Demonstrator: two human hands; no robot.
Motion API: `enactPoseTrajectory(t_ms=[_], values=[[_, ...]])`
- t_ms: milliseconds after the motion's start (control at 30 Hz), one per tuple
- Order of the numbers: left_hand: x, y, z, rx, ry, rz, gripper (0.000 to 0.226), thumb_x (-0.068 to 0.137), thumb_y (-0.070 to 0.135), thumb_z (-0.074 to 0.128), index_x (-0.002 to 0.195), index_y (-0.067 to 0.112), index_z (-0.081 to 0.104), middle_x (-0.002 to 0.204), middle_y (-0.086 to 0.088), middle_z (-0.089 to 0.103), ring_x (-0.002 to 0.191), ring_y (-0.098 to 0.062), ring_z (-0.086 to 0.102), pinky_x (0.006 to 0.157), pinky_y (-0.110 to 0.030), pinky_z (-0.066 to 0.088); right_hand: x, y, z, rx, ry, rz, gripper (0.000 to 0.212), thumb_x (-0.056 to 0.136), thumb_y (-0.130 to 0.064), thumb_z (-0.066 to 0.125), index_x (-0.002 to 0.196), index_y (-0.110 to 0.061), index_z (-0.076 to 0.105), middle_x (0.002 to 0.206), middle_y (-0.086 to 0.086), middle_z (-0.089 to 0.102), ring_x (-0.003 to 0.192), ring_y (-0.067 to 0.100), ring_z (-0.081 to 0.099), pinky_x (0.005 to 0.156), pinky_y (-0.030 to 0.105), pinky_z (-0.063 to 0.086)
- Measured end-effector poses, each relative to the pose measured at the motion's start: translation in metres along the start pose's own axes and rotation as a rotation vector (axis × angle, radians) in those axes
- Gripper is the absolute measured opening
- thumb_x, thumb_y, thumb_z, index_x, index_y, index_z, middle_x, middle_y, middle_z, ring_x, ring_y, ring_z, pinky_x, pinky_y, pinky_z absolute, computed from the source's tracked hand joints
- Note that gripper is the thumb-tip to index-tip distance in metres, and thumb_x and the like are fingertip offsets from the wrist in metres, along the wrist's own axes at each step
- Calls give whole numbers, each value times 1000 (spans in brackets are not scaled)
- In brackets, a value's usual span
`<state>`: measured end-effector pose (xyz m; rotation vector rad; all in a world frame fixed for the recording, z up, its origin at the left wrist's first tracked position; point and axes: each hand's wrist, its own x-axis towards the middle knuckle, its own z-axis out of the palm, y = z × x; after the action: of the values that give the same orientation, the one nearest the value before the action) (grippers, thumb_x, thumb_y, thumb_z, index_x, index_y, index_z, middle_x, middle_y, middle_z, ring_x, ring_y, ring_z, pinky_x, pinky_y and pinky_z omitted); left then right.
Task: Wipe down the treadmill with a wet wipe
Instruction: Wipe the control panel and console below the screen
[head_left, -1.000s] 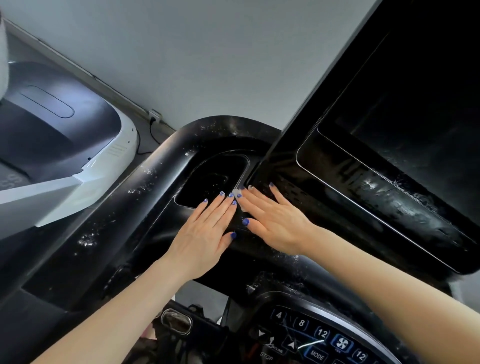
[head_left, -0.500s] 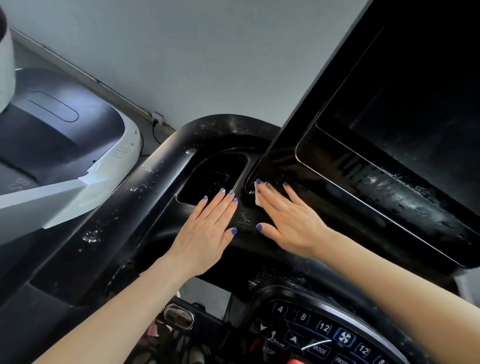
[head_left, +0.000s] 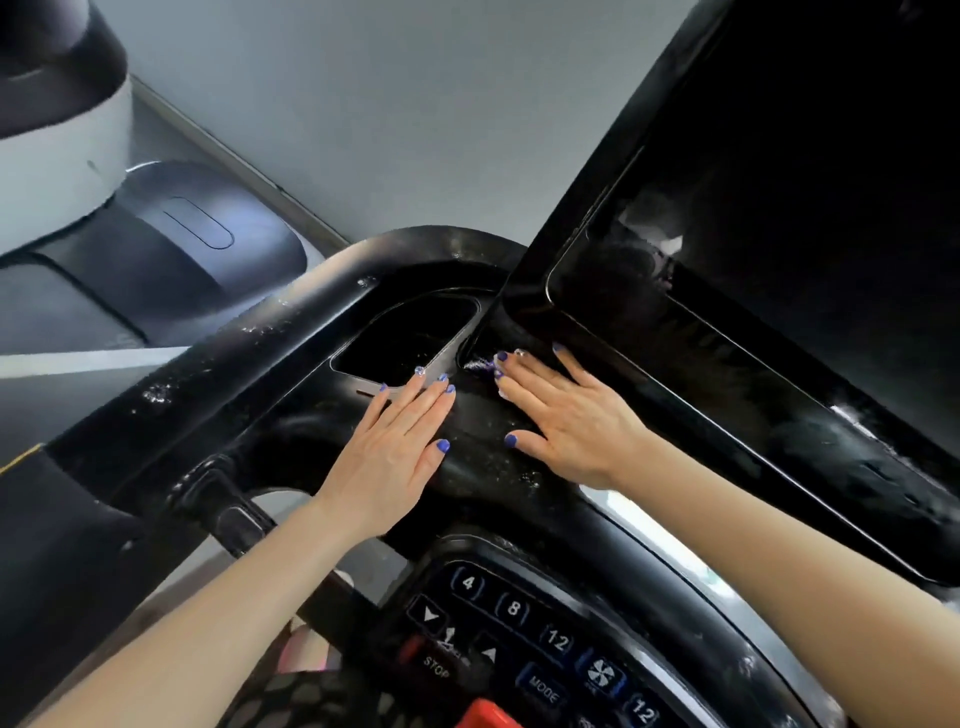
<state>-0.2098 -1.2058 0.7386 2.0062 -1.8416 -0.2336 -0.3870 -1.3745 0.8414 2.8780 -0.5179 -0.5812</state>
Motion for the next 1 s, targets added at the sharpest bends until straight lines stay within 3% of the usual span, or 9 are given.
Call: enactPoseTrajectory(t_ms=[133, 233, 333, 533, 700, 833, 1000], values=[[2, 6, 2, 6, 26, -40, 65, 107, 50, -1, 158, 18, 23, 165, 8, 15, 156, -11, 6, 126, -38, 7, -26, 13, 15, 95, 1, -39, 95, 86, -73, -19, 161, -20, 3, 168, -6, -9, 150, 4, -19, 118, 32, -26], [1, 7, 2, -30, 43, -53, 68, 105, 52, -2, 159, 20, 26, 165, 11, 13, 155, -7, 1, 126, -32, 0, -46, 20, 23, 178, -8, -62, 95, 85, -75, -20, 162, -22, 0, 167, -11, -11, 149, 0, -21, 117, 29, -27], [2, 5, 4, -45, 48, -54, 61, 106, 46, 10, 158, 20, 29, 166, 8, 19, 155, -9, 5, 125, -31, -2, -60, 23, 25, 180, -37, -59, 91, 87, -74, -20, 161, -23, -4, 167, -12, -13, 149, -1, -21, 117, 31, -27], [2, -1, 6, -59, 41, -27, 56, 107, 40, 19, 157, 20, 32, 165, 6, 25, 155, -11, 14, 126, -39, 9, -12, 13, 10, -61, 62, 2, 80, 101, -65, 2, 158, -13, 25, 165, 2, 21, 154, 16, 12, 125, 41, -6], [2, -4, -3, -63, -11, 5, 58, 107, 43, 17, 157, 20, 31, 165, 5, 25, 154, -11, 15, 126, -42, 15, 30, 7, -4, -189, 86, 49, 82, 97, -66, -2, 159, -15, 11, 167, 0, 11, 155, 15, 4, 125, 41, -11], [1, -8, -7, -58, -52, 32, 66, 107, 49, 2, 158, 19, 31, 166, 4, 24, 155, -13, 15, 125, -43, 17, -10, 13, 1, -158, 27, 88, 77, 101, -64, 12, 157, -13, 28, 165, 2, 24, 154, 16, 15, 126, 41, -2], [2, -8, -9, -55, -69, 35, 62, 106, 46, 14, 158, 17, 30, 166, 3, 22, 155, -14, 12, 126, -44, 16, -62, 14, 9, -86, -43, 175, 77, 103, -62, 9, 155, -12, 34, 163, 1, 29, 153, 15, 19, 126, 42, 1]])
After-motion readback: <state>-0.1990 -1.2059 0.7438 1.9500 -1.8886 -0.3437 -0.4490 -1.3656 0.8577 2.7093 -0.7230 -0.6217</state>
